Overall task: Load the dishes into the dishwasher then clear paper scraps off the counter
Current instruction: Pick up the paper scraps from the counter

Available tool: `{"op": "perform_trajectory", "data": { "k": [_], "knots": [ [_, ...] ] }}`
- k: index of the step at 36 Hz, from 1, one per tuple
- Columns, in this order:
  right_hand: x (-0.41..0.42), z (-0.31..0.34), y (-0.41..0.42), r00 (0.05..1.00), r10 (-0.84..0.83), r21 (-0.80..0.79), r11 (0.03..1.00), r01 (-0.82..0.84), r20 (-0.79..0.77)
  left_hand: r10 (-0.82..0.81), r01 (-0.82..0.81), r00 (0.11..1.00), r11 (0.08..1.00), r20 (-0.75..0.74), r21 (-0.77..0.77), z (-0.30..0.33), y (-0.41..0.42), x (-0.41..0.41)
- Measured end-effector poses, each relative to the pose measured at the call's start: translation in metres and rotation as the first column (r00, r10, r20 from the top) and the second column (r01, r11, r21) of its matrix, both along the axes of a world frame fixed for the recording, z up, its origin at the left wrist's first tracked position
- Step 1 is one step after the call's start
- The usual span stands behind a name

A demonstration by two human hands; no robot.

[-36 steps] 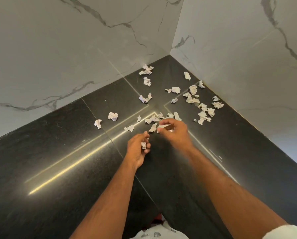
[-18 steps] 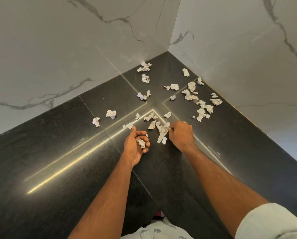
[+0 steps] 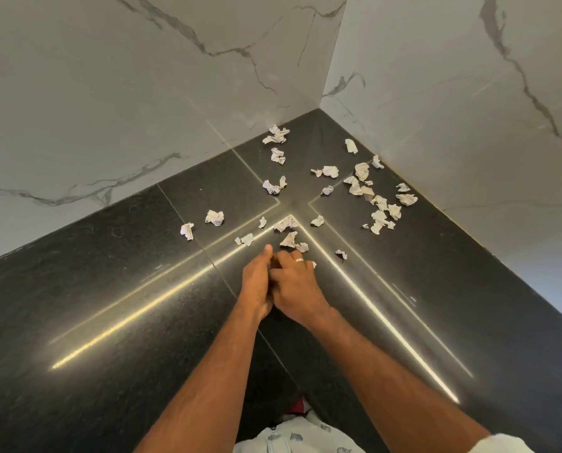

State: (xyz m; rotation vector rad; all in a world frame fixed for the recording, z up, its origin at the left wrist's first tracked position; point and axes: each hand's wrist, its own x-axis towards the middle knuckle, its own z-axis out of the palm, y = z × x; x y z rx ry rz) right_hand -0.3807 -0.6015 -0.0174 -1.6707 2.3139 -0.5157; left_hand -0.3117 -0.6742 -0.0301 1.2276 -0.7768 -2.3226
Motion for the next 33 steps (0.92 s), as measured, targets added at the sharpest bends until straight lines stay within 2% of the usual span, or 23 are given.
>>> {"op": "perform_trajectory", "data": {
  "k": [2, 4, 5, 7, 9, 11, 14, 17, 21, 24, 26, 29, 33],
  "knots": [
    [-0.001, -0.002, -0.002, 0.997, 0.031, 0.039, 0.999, -0.034, 0.074, 0.079, -0.079, 0.995, 0.997, 0.066, -0.002, -0.002, -0.002, 0.003],
    [-0.008, -0.004, -0.002, 0.967, 0.075, 0.001, 0.997, -0.077, 0.245, 0.137, -0.136, 0.983, 0.991, 0.122, -0.015, -0.002, -0.007, 0.008],
    [-0.013, -0.005, -0.001, 0.939, 0.055, -0.054, 0.998, -0.039, 0.34, 0.149, -0.148, 0.979, 0.989, 0.14, -0.017, -0.002, -0.01, 0.01],
    [-0.027, -0.005, 0.001, 0.89, -0.102, -0.141, 0.973, 0.182, 0.444, 0.172, -0.173, 0.975, 0.985, 0.143, -0.006, -0.002, -0.015, 0.012],
    [-0.045, -0.006, 0.002, 0.879, -0.281, -0.141, 0.923, 0.357, 0.384, 0.194, -0.198, 0.973, 0.98, 0.127, 0.016, -0.002, -0.021, 0.013],
    [-0.06, -0.005, -0.001, 0.901, -0.354, -0.038, 0.927, 0.374, 0.251, 0.197, -0.204, 0.975, 0.977, 0.103, 0.057, 0.0, -0.025, 0.014],
    [-0.07, -0.003, -0.01, 0.969, -0.235, 0.102, 0.969, 0.226, 0.082, 0.177, -0.184, 0.982, 0.978, 0.074, 0.103, 0.002, -0.026, 0.016],
    [-0.072, 0.002, -0.019, 0.995, -0.078, 0.153, 0.984, 0.086, -0.06, 0.163, -0.168, 0.985, 0.978, 0.051, 0.126, 0.001, -0.025, 0.016],
    [-0.072, 0.002, -0.027, 0.97, -0.003, 0.241, 0.969, 0.064, -0.244, 0.168, -0.172, 0.985, 0.976, 0.041, 0.136, 0.003, -0.024, 0.018],
    [-0.07, 0.005, -0.029, 0.971, -0.025, 0.279, 0.956, 0.092, -0.236, 0.166, -0.17, 0.985, 0.974, 0.035, 0.151, 0.003, -0.025, 0.021],
    [-0.071, 0.006, -0.032, 0.98, -0.114, 0.283, 0.946, 0.157, -0.162, 0.168, -0.172, 0.985, 0.972, 0.036, 0.157, 0.003, -0.026, 0.023],
    [-0.074, 0.001, -0.033, 0.97, -0.243, 0.198, 0.95, 0.24, -0.01, 0.163, -0.167, 0.986, 0.972, 0.039, 0.164, 0.001, -0.027, 0.024],
    [-0.059, -0.001, -0.038, 0.993, -0.1, 0.128, 0.987, 0.092, 0.062, 0.168, -0.174, 0.985, 0.972, 0.047, 0.157, 0.001, -0.026, 0.022]
  ]
}}
